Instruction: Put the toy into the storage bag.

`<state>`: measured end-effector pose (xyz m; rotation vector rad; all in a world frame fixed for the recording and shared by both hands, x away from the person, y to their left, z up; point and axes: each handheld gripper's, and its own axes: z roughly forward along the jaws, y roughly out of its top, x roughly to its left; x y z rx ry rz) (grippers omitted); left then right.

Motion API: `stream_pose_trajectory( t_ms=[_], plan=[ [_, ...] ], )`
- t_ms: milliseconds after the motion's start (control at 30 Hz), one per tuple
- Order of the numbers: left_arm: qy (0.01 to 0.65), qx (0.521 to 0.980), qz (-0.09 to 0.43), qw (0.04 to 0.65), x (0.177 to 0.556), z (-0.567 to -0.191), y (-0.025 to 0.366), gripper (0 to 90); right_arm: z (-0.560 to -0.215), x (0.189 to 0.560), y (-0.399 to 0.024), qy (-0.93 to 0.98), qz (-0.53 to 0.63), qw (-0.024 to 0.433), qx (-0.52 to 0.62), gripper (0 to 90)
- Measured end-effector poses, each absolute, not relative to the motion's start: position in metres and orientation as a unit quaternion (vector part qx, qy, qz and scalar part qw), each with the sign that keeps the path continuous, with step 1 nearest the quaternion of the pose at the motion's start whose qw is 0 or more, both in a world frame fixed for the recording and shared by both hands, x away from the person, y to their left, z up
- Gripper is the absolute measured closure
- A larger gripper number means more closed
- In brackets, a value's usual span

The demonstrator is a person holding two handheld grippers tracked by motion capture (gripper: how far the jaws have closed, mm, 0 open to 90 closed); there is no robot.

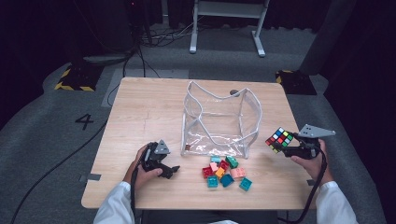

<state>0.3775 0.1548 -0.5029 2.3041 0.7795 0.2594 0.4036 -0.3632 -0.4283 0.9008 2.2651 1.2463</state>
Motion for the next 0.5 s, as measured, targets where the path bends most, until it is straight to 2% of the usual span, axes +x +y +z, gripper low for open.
stream_pose_trajectory(
  t_ms=[267,500],
  plan=[
    [0.300,0.886,0.097,0.341,0.378,-0.503,0.154,6.2,-0.386,0.414,-0.361,0.806,0.447,0.233,0.311,34.1],
    [0.300,0.886,0.097,0.342,0.378,-0.503,0.154,6.2,-0.351,0.425,-0.355,0.800,0.458,0.242,0.302,34.1]
  ],
)
